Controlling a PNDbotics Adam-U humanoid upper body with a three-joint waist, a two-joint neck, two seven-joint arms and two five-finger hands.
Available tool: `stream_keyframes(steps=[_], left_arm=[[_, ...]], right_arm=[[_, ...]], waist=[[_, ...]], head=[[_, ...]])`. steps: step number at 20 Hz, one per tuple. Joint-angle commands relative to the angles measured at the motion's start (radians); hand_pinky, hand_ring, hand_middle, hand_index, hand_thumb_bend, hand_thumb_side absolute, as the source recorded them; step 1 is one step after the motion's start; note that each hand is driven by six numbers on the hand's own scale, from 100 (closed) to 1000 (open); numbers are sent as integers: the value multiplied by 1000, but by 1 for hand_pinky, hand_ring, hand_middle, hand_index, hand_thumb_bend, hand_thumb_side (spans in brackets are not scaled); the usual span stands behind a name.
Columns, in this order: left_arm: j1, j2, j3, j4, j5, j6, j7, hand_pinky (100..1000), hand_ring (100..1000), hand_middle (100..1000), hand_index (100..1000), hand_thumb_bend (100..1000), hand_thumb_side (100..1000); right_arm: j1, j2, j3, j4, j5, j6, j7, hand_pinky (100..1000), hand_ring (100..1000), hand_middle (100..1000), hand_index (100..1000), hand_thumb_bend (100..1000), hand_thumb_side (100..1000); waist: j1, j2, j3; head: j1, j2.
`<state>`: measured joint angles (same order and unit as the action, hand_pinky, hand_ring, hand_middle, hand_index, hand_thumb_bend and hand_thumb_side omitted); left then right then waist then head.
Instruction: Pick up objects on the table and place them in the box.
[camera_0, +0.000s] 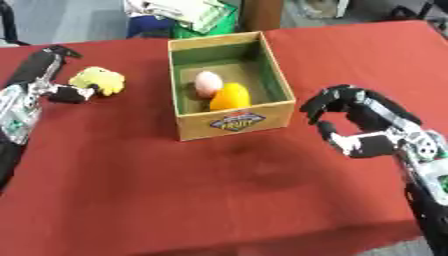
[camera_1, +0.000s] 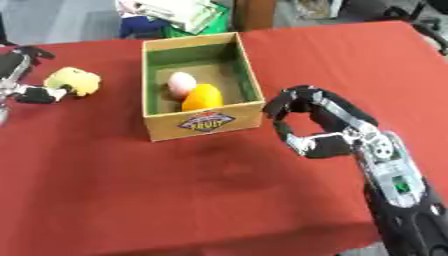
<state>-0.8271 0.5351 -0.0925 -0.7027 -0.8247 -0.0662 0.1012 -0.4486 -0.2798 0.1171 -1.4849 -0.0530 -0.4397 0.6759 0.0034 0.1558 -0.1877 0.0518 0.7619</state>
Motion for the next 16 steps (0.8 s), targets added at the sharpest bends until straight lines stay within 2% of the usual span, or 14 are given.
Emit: stream_keyframes(steps=[1,3,5,6,8,9,10,12,16], left_arm=[[-29,16,16,20,-16,-1,25,768,767,783,832,432,259],[-30,13,18,36,-22,-4,21,756,739,757,822,401,252],[-30,11,16,45,-32,-8,6,738,678,692,777,291,230],[-30,10,17,46,-39,-7,3,720,641,650,749,248,221],[-32,10,24,40,-47,1,12,663,513,501,641,157,197],[-32,10,28,32,-46,8,26,659,503,490,631,154,196],[-33,11,33,22,-40,16,41,628,431,403,553,138,190],[-34,12,43,-6,-15,33,74,616,396,357,514,129,188],[-42,8,31,-74,52,39,143,616,385,345,505,100,178]], right_arm=[[-18,-12,-5,-11,4,-11,6,578,746,578,704,100,213],[-20,-12,-6,-11,4,-13,5,578,746,578,704,100,213],[-20,-11,-6,-10,5,-15,5,578,747,578,704,100,213],[-21,-11,-6,-10,5,-15,5,578,747,578,704,100,213],[-21,-11,-7,-9,6,-16,5,578,747,578,704,100,213],[-21,-11,-7,-9,6,-16,5,578,747,578,704,100,213],[-21,-11,-7,-9,6,-16,5,578,747,578,705,100,213],[-20,-11,-7,-9,6,-15,6,578,747,578,705,100,213],[-19,-11,-7,-9,4,-14,6,578,747,578,705,100,212]], waist=[[-2,-10,-6],[-4,-6,-12],[-5,-3,-16],[-5,-3,-17],[-5,-2,-18],[-4,-2,-18],[-4,-3,-17],[-2,-5,-16],[-1,-10,-13]], head=[[8,-17],[12,-20],[15,-22],[16,-22],[17,-22],[17,-22],[17,-22],[16,-22],[16,-19]])
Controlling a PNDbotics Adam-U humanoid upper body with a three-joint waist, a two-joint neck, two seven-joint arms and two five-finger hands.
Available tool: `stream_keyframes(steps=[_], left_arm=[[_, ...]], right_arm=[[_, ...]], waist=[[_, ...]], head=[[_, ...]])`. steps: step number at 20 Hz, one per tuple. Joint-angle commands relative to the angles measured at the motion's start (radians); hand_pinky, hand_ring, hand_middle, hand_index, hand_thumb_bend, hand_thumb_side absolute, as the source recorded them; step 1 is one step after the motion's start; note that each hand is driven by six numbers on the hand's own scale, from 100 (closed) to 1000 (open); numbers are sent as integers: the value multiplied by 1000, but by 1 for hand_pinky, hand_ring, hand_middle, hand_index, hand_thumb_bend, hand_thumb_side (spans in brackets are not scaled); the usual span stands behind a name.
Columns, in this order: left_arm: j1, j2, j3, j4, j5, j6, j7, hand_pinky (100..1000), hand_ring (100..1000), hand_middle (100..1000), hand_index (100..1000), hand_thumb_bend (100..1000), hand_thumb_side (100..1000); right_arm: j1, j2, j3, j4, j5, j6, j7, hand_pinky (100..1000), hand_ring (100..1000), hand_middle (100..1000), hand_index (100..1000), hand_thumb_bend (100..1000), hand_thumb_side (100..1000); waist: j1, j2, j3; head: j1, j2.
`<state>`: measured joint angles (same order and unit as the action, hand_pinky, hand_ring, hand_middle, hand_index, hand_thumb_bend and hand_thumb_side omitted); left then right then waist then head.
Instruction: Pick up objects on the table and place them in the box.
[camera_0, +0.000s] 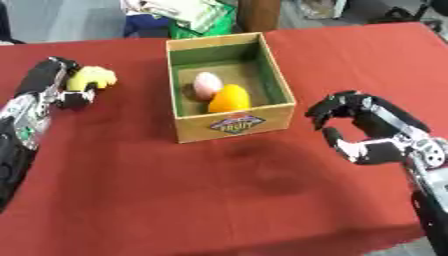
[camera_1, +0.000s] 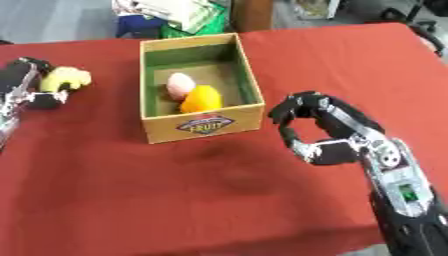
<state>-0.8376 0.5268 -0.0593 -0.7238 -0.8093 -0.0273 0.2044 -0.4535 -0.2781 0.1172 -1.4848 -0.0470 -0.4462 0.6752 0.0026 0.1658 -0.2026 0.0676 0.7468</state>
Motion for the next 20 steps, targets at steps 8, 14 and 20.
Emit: stream_keyframes(steps=[8,14,20], left_arm=[[-98,-28,-187,-258,155,-120,-34,625,416,376,527,116,174],[-110,-101,-275,-319,159,-182,-139,639,445,404,553,165,188],[-98,-157,-316,-291,156,-259,-241,746,661,656,771,376,249]], right_arm=[[-18,-4,6,-8,-8,-7,20,579,747,578,704,100,213],[-20,3,15,-5,-10,-7,34,579,747,578,704,100,213],[-23,9,18,-5,-12,-5,41,579,747,578,702,100,212]], waist=[[-1,-28,-2],[-1,-30,-13],[3,-29,-22]], head=[[18,4],[29,6],[33,6]])
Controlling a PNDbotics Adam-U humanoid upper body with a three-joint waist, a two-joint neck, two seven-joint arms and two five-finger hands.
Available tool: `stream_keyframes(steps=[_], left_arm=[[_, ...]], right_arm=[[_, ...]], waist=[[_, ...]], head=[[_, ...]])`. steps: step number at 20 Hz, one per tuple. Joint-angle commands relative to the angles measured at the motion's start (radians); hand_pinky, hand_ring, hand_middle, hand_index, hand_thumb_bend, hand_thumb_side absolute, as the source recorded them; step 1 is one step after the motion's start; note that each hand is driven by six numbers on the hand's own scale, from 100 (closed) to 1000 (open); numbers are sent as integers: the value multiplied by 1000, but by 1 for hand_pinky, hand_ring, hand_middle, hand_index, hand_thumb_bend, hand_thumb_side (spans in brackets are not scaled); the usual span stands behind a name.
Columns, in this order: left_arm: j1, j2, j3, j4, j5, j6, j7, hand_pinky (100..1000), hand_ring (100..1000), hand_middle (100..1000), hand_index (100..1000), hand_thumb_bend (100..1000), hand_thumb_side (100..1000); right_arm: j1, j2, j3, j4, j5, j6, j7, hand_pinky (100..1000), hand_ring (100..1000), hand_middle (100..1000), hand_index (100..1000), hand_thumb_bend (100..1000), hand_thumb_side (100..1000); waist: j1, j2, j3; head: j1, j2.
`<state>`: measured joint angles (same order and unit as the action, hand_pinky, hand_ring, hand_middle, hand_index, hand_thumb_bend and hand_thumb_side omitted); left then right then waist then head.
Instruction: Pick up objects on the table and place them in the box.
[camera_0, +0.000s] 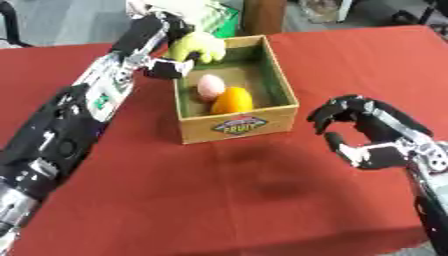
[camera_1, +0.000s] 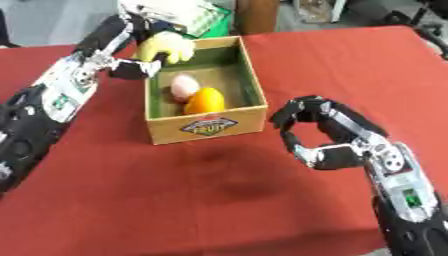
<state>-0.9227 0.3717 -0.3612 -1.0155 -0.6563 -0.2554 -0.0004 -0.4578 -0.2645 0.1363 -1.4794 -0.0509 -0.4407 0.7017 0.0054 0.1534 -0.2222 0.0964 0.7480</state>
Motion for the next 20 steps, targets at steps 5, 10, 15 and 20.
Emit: stream_keyframes(steps=[5,10,15,20], left_arm=[[4,-1,-12,29,11,-90,-122,835,818,846,893,667,320],[16,36,70,-71,87,-62,-182,848,826,859,904,655,430],[72,84,176,-207,166,-8,-122,776,647,640,770,363,215],[239,188,252,-444,430,107,19,770,626,618,758,259,196]], right_arm=[[-16,-6,-3,-11,-7,-9,16,578,747,576,698,100,212],[-13,-10,-6,-12,-5,-8,14,578,746,576,698,100,212],[-7,-20,-17,-12,-1,-7,3,578,746,576,698,100,212],[-3,-32,-30,-13,2,-6,-11,578,746,576,699,100,211]], waist=[[2,-15,3],[3,-16,17],[4,-17,48],[8,-17,79]], head=[[-2,2],[-13,2],[-37,2],[-54,-2]])
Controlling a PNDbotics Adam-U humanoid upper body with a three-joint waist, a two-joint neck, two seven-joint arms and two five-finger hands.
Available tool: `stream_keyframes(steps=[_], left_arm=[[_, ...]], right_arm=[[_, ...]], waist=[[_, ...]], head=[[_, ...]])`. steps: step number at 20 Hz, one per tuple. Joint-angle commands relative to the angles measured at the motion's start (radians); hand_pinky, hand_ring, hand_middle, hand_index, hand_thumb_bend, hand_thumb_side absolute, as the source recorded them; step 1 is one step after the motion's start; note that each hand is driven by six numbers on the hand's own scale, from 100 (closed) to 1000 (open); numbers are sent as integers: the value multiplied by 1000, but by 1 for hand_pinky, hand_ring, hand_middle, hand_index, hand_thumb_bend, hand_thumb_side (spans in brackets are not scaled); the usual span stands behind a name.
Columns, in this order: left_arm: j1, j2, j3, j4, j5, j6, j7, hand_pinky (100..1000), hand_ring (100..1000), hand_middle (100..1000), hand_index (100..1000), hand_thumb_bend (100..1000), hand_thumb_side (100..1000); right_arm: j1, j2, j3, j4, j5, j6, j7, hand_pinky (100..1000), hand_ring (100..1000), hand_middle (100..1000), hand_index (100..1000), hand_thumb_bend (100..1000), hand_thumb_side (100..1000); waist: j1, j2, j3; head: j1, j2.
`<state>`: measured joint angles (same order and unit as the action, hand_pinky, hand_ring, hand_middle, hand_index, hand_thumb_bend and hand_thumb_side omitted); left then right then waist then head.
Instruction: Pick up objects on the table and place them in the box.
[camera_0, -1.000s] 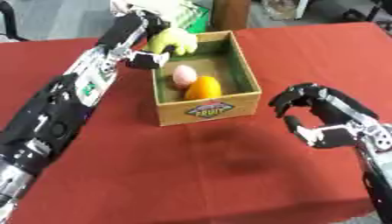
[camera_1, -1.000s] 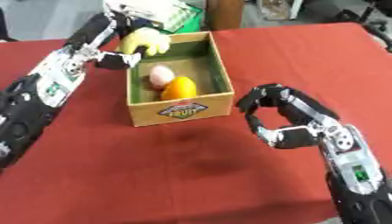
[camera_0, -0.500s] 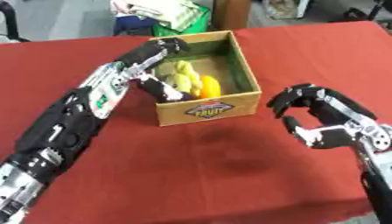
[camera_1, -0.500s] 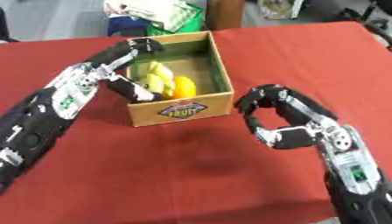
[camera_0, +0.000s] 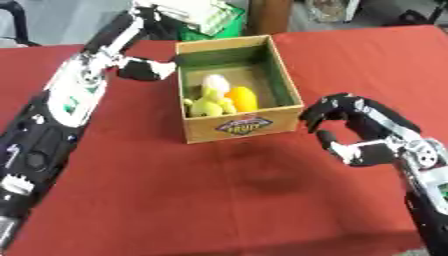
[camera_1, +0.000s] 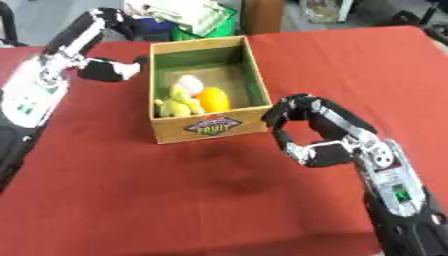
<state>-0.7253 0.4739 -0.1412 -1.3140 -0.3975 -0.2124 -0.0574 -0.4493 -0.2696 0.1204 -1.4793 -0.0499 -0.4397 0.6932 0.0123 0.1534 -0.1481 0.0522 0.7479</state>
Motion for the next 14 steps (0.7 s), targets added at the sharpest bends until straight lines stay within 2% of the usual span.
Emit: stream_keyframes(steps=[1,3,5,9,14], left_arm=[[93,120,38,-220,306,109,113,769,624,616,757,249,197],[181,161,64,-335,477,181,167,767,620,612,755,233,198],[254,169,95,-403,543,221,208,765,615,605,751,223,198],[379,142,144,-469,568,246,265,766,613,604,749,222,204],[463,73,169,-487,559,256,293,765,608,598,744,225,203]], right_arm=[[-11,-31,-17,-14,2,-7,-6,578,746,576,700,100,211],[-13,-38,-21,-15,3,-8,-13,578,746,576,701,100,211],[-15,-42,-26,-17,2,-9,-19,579,746,577,702,100,210],[-16,-50,-36,-20,1,-8,-34,579,746,577,704,100,210],[-12,-52,-44,-22,2,-5,-46,579,746,577,705,100,209]], waist=[[3,-16,13],[4,-16,25],[4,-14,36],[1,-13,53],[-2,-14,65]], head=[[-13,-2],[-16,-2],[-20,-2],[-21,3],[-17,14]])
